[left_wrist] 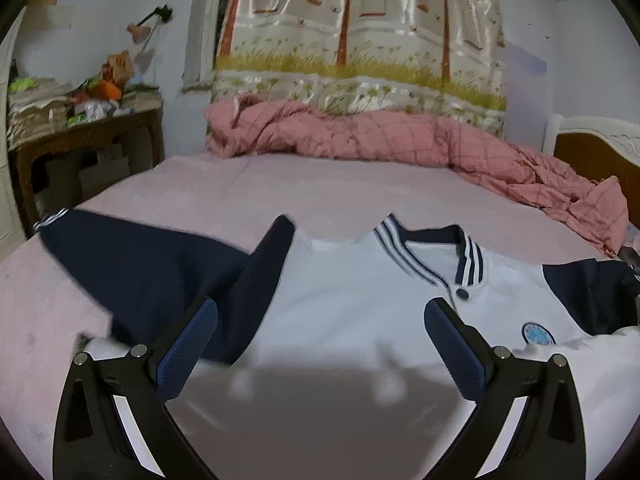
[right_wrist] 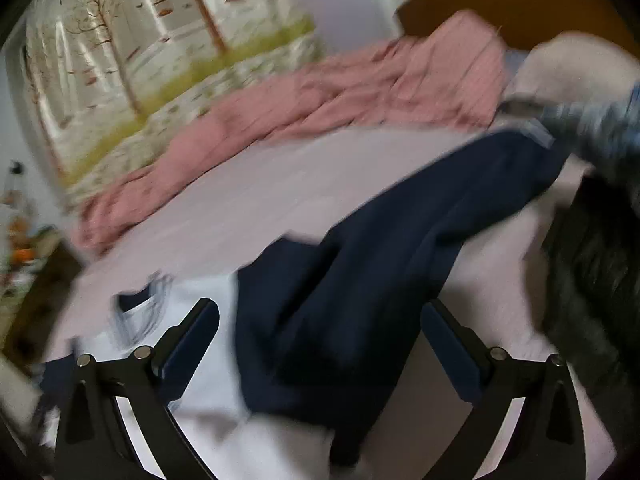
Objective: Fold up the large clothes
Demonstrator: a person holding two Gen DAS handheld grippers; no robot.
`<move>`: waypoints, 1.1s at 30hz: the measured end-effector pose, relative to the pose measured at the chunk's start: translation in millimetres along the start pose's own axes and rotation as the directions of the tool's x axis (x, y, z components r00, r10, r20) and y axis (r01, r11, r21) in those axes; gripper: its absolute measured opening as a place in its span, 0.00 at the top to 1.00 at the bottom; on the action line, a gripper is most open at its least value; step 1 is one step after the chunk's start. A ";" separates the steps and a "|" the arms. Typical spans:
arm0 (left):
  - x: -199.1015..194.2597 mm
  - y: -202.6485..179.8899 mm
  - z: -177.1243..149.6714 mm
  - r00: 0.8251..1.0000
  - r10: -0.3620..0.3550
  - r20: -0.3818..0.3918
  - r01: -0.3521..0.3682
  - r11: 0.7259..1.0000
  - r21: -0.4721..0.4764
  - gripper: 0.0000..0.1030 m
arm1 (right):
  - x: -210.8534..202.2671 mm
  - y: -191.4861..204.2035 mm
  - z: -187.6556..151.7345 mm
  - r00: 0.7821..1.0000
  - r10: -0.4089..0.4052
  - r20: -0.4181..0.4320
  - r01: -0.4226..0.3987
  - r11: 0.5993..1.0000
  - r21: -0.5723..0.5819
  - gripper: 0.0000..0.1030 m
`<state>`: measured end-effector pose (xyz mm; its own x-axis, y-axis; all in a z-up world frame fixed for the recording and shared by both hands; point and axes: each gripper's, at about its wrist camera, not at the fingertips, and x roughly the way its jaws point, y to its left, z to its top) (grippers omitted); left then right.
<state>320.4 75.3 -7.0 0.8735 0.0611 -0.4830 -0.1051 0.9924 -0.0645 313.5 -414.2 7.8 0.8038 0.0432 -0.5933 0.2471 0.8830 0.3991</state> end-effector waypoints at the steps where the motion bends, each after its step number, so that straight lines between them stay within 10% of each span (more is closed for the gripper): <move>1: -11.5 6.4 -1.7 1.000 0.005 -0.006 -0.005 1.000 -0.014 0.00 | -7.4 -0.3 -7.3 1.000 0.012 0.005 -0.011 1.000 -0.010 0.01; 9: -65.1 82.1 -40.3 0.978 0.124 -0.170 -0.126 0.992 -0.001 0.00 | -57.3 -16.4 -84.2 0.998 -0.036 -0.053 0.028 0.987 -0.159 0.01; 14: -37.9 119.9 -77.3 0.923 -0.004 -0.384 -0.042 0.993 -0.112 0.00 | -30.7 -34.6 -99.4 0.971 0.085 -0.225 -0.116 0.985 -0.129 0.01; 16: -38.1 126.6 -82.0 0.933 -0.062 -0.355 0.005 0.987 -0.161 0.02 | -31.4 -27.0 -104.0 0.956 0.150 -0.253 -0.191 0.970 -0.149 0.17; 18: -42.0 127.9 -82.6 0.934 -0.091 -0.345 0.033 0.985 -0.171 0.36 | -28.8 -20.5 -112.5 0.916 0.263 -0.304 -0.310 0.943 -0.119 0.85; 19: -47.4 126.3 -82.1 0.938 -0.096 -0.333 0.043 0.986 -0.164 0.80 | -28.9 -16.7 -115.6 0.916 0.263 -0.305 -0.311 0.943 -0.120 0.85; 20: -54.3 125.8 -81.5 0.941 -0.107 -0.322 0.057 0.986 -0.159 0.91 | -33.1 -11.7 -117.8 0.929 0.238 -0.282 -0.287 0.946 -0.149 0.88; 23: -79.7 137.6 -78.5 0.947 -0.128 -0.294 0.075 0.980 -0.182 0.93 | -62.0 -8.0 -118.0 0.969 0.173 -0.176 -0.206 0.959 -0.195 0.94; 28: -118.5 162.5 -73.4 0.951 -0.187 -0.246 0.118 0.955 -0.273 0.93 | -106.4 -18.2 -117.9 0.968 0.196 -0.154 -0.218 0.965 -0.142 0.94; 33: -125.9 136.0 -91.2 0.963 -0.032 -0.267 0.012 0.997 -0.076 0.91 | -130.2 -11.8 -128.3 0.972 0.148 -0.180 -0.187 0.957 -0.222 0.93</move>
<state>152.8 192.9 -34.6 0.7180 -0.0011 -0.6960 -0.1305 0.9821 -0.1362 136.5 -370.3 -9.4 0.7209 0.2571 -0.6436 -0.0338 0.9406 0.3378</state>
